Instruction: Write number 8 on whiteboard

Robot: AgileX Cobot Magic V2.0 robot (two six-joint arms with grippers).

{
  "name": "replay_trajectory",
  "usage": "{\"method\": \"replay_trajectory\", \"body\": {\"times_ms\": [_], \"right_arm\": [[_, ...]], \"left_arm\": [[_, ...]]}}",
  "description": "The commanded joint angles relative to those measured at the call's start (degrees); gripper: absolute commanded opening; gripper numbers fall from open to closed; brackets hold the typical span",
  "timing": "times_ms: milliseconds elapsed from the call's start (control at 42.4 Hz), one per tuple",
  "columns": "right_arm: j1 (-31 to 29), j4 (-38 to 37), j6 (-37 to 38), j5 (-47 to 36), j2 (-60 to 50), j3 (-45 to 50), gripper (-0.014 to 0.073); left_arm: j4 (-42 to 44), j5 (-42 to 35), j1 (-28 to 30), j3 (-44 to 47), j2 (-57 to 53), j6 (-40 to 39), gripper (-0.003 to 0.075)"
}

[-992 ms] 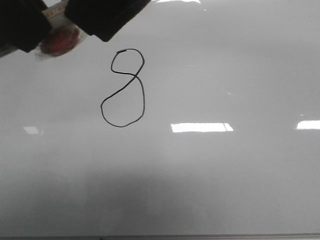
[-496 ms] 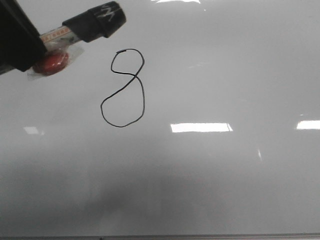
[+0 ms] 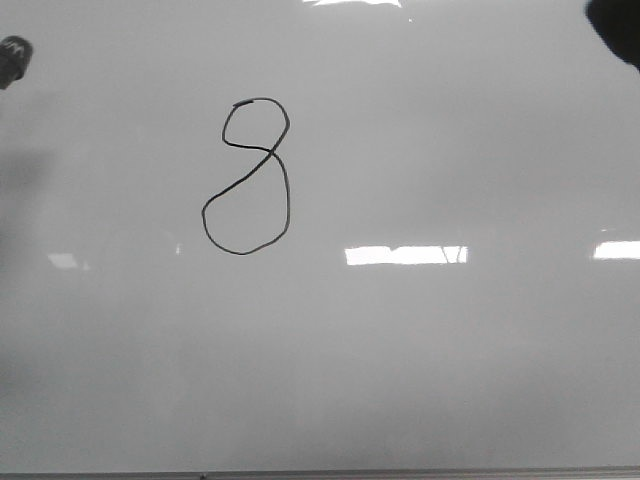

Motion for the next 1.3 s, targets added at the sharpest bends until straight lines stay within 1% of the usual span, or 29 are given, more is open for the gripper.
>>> {"method": "replay_trajectory", "body": {"times_ms": [0,118,189,307,519,732,803,968,1039,1133,1275], "right_arm": [[-2.35,2.4,0.6,-3.7,-5.49,3.17,-0.006],[-3.08,2.76,0.99,-8.06,-12.07,8.71,-0.0059],[-3.08,2.82,0.99,-10.7,-14.13,10.76,-0.0059],[-3.08,2.83,0.99,-13.58,-15.82,13.04,-0.0059],[-3.08,2.89,0.99,-13.82,-15.88,13.5,-0.0059],[-3.08,2.89,0.99,-13.82,-15.88,13.5,-0.0059],[-3.08,2.89,0.99,-13.82,-15.88,13.5,-0.0059],[-3.08,2.89,0.99,-13.82,-15.88,13.5,-0.0059],[-3.08,2.89,0.99,-13.82,-15.88,13.5,-0.0059],[-3.08,2.89,0.99,-13.82,-15.88,13.5,-0.0059],[-3.08,2.89,0.99,-13.82,-15.88,13.5,-0.0059]], "left_arm": [[-4.91,-12.33,2.04,3.14,-0.89,-0.84,-0.0021],[-7.01,-24.07,2.41,7.49,-0.79,-0.84,-0.0021],[-7.01,-28.89,2.41,7.98,-0.11,-0.84,-0.0021],[-7.01,-33.6,2.41,7.42,3.15,-0.84,-0.0021],[-7.01,-35.15,2.41,3.86,11.62,-0.84,-0.002],[-6.9,-36.23,2.41,2.27,14.66,-0.84,-0.0013],[-6.9,-36.22,2.41,2.27,14.64,-0.84,0.0024],[-6.9,-36.03,2.41,2.27,14.42,-0.84,0.017],[-6.9,-36.03,2.41,2.27,14.42,-0.84,0.021],[-6.9,-36.03,2.41,2.27,14.42,-0.84,0.0233],[-6.9,-36.03,2.41,2.27,14.42,-0.84,0.0236]]}}
